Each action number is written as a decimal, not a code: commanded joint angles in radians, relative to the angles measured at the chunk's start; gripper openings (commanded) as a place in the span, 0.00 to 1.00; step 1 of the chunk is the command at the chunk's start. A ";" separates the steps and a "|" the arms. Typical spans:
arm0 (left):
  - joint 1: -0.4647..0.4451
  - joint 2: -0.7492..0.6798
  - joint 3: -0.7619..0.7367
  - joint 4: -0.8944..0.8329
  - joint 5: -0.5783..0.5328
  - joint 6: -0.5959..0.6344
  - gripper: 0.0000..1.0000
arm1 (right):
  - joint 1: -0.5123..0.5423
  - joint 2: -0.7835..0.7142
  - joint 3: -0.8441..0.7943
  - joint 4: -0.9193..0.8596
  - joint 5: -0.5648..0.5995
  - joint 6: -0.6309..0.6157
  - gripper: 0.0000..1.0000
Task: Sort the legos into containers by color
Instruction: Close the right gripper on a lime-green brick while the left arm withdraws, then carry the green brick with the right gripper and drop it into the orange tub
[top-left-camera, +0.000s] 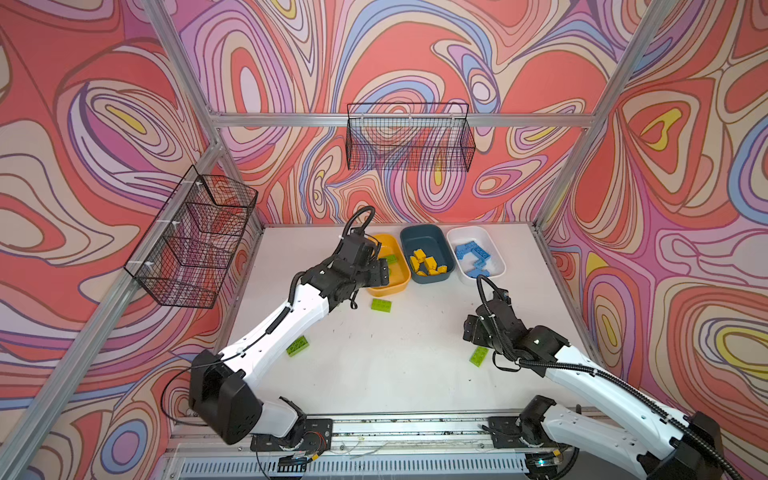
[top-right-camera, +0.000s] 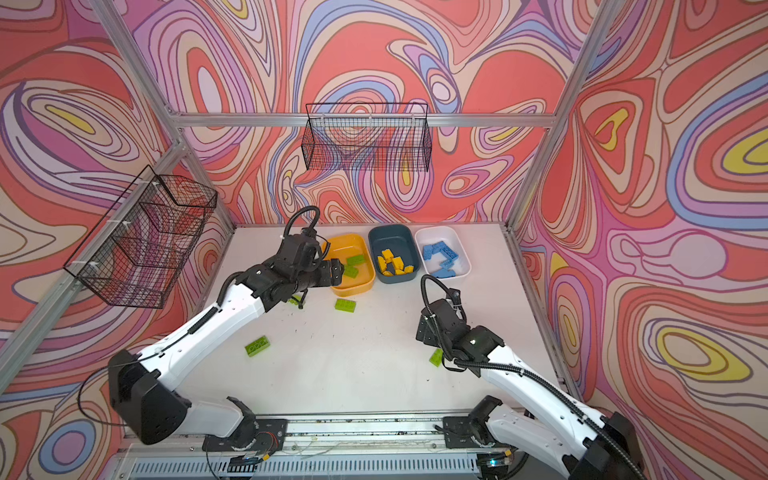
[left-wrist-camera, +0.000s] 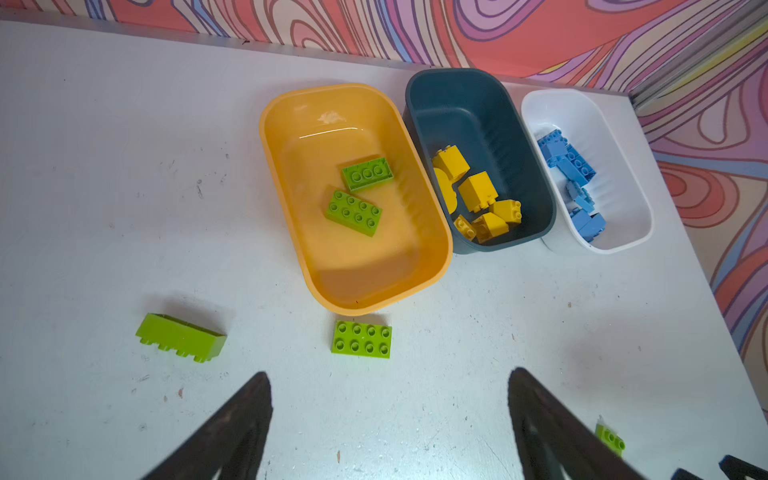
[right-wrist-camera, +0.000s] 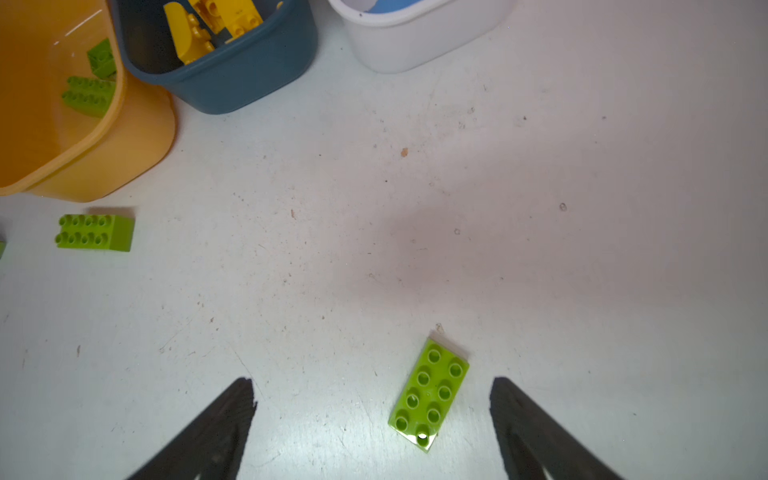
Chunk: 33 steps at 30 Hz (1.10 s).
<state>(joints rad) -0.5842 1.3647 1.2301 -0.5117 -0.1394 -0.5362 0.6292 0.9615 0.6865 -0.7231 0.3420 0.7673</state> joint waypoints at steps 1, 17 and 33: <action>-0.018 -0.092 -0.116 0.075 -0.033 -0.058 0.87 | -0.006 0.018 -0.055 -0.006 0.016 0.104 0.93; -0.035 -0.315 -0.424 0.141 -0.012 -0.109 0.85 | -0.026 0.219 -0.181 0.214 -0.126 0.200 0.87; -0.035 -0.320 -0.475 0.158 -0.004 -0.125 0.84 | -0.026 0.299 -0.159 0.226 -0.134 0.106 0.42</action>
<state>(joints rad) -0.6167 1.0595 0.7673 -0.3687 -0.1455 -0.6445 0.6075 1.2449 0.5213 -0.4866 0.2111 0.8852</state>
